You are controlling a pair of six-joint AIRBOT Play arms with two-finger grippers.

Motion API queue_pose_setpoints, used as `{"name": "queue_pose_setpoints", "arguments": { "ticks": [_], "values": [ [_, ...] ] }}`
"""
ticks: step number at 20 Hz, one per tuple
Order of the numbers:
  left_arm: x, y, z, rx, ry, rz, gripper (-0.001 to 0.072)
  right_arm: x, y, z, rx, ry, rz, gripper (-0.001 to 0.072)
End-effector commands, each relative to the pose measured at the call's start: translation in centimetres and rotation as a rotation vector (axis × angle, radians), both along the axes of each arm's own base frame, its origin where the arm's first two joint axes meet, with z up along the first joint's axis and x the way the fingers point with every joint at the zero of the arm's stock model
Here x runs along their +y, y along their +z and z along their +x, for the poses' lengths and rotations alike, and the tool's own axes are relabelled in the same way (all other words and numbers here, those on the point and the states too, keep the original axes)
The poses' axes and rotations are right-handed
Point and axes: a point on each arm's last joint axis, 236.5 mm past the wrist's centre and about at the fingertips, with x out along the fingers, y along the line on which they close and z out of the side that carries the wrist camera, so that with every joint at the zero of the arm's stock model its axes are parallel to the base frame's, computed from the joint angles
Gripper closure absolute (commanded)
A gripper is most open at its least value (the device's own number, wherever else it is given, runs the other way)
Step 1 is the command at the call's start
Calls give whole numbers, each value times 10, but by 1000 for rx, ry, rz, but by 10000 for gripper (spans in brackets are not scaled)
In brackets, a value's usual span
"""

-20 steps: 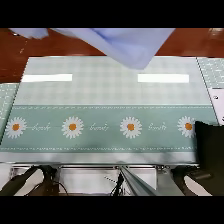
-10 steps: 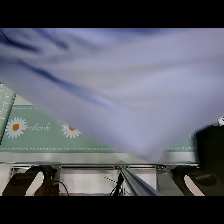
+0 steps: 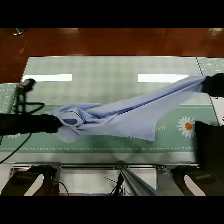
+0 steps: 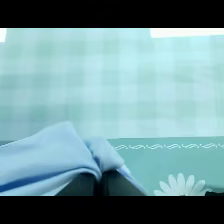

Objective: Fold the shirts.

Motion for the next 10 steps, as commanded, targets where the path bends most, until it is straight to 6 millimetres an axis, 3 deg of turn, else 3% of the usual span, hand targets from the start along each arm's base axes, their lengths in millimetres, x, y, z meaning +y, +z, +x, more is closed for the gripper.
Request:
{"name": "queue_pose_setpoints", "arguments": {
  "ticks": [1,3,6,7,8,9,10],
  "values": [
    [-23,-74,-4,189,48,-107,685,-3,-73,63,113,-66,60,686],
    [-30,-91,20,211,76,-140,685,13,-105,91,181,-46,177,686],
    [-38,-108,54,265,135,-177,683,38,-133,125,225,-38,342,686],
    [-42,-109,61,291,128,-186,633,43,-138,133,240,-50,401,683],
    [-44,-107,61,331,95,-186,430,43,-141,138,253,-67,450,533],
    [-42,-102,60,382,51,-181,44,41,-141,139,275,-66,483,152],
    [-33,-97,59,427,12,-162,4,34,-139,135,294,-44,479,92]
  ]
}}
